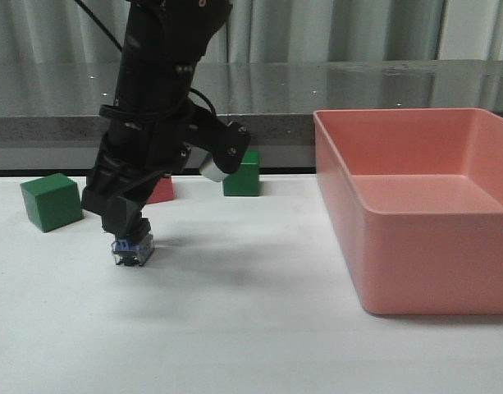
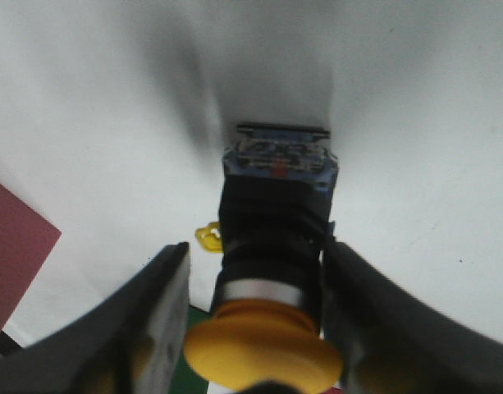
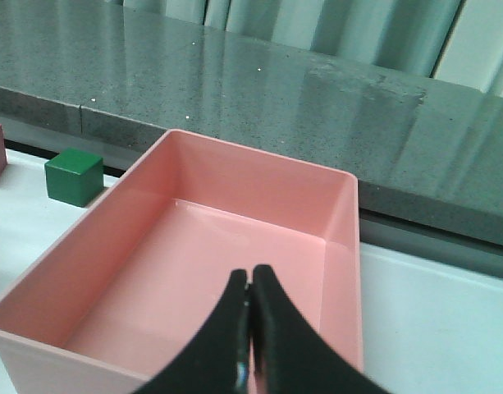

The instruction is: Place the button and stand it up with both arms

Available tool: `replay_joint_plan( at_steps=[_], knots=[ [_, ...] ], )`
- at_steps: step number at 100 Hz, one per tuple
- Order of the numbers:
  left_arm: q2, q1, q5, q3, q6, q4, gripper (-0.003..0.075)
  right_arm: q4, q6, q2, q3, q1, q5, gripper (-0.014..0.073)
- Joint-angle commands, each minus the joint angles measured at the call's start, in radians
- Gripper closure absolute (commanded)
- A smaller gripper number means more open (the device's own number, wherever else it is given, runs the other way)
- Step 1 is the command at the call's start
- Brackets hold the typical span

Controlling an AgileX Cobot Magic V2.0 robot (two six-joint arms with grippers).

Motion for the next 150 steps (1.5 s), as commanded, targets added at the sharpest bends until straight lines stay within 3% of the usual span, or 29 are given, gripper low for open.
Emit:
replay_joint_plan(
  at_steps=[1,10,66,80,88,104,123,135,150],
  knots=[
    [-0.053,-0.008,0.053,-0.039,-0.007,0.021,0.0216,-0.008,0.001,0.005,-0.026,-0.004,-0.070,0.0654],
    [-0.057,-0.008,0.053,-0.057,-0.011,0.021,0.0139,-0.008,0.001,0.005,-0.026,-0.004,-0.070,0.0654],
    [-0.277,-0.008,0.055,-0.059,-0.015,-0.094,0.0157,-0.008,0.001,0.005,-0.026,-0.004,-0.070,0.0654],
    [-0.382,-0.008,0.055,-0.059,-0.082,-0.090,0.0281,-0.008,0.001,0.005,-0.026,-0.004,-0.070,0.0654],
    [-0.442,-0.004,0.053,-0.059,-0.101,-0.084,0.0426,-0.008,0.001,0.005,-0.026,-0.004,-0.070,0.0654],
    [-0.557,0.021,0.038,-0.059,-0.279,-0.084,0.0738,-0.008,0.001,0.005,-0.026,-0.004,-0.070,0.0654],
    [-0.678,0.071,-0.012,-0.044,-0.481,-0.086,0.0739,-0.008,0.001,0.005,-0.026,-0.004,-0.070,0.0654],
    [-0.782,0.084,-0.197,0.057,-0.532,-0.117,0.0739,-0.008,0.001,0.005,-0.026,-0.004,-0.070,0.0654],
    [-0.951,0.084,-0.475,0.302,-0.620,-0.138,0.0739,-0.008,0.001,0.005,-0.026,-0.004,-0.070,0.0654]
  ],
)
